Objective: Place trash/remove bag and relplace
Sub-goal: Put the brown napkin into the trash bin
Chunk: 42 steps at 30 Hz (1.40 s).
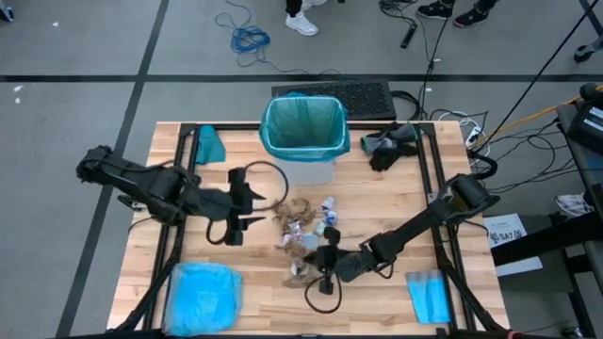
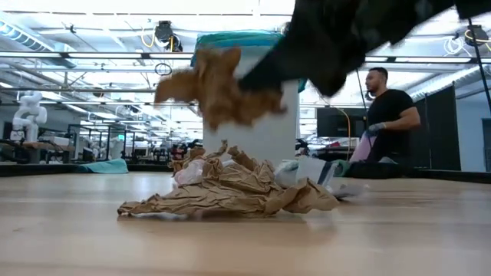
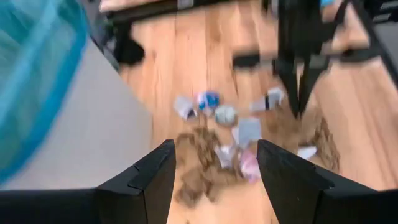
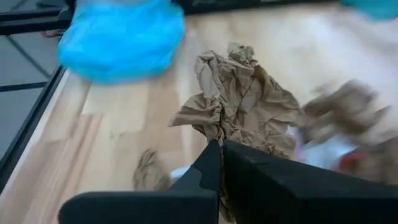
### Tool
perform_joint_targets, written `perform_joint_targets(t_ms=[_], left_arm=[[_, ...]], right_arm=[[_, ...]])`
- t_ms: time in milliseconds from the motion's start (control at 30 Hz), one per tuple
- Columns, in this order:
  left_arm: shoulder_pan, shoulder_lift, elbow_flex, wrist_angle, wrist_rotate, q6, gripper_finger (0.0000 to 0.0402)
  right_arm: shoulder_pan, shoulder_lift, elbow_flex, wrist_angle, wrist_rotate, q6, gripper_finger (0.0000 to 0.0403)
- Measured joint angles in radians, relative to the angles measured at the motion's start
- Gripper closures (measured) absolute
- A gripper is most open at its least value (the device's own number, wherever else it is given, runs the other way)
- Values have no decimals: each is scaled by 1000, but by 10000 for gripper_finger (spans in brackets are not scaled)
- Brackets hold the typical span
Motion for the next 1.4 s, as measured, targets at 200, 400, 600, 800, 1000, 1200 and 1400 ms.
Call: perform_joint_targets(t_ms=[200,400,600,800,1000,1200,1400], left_arm=[[-26,0,-148,10,-103,-109,183],[-29,0,-281,58,-149,-205,183],[-28,0,-385,147,-161,-264,183],[-29,0,-454,239,-161,-267,183],[-28,8,-484,292,-161,-266,183],[-27,12,-534,384,-162,-263,183],[-24,44,-544,408,-162,-263,183]], right_arm=[[8,-147,4,-143,123,-83,403],[-35,-290,4,-160,144,-223,403],[-118,-410,4,-166,139,-341,403],[-223,-495,4,-156,130,-416,403],[-339,-536,29,-139,82,-474,403],[-482,-529,126,-196,-42,-498,403],[-617,-499,229,-350,-142,-451,403]])
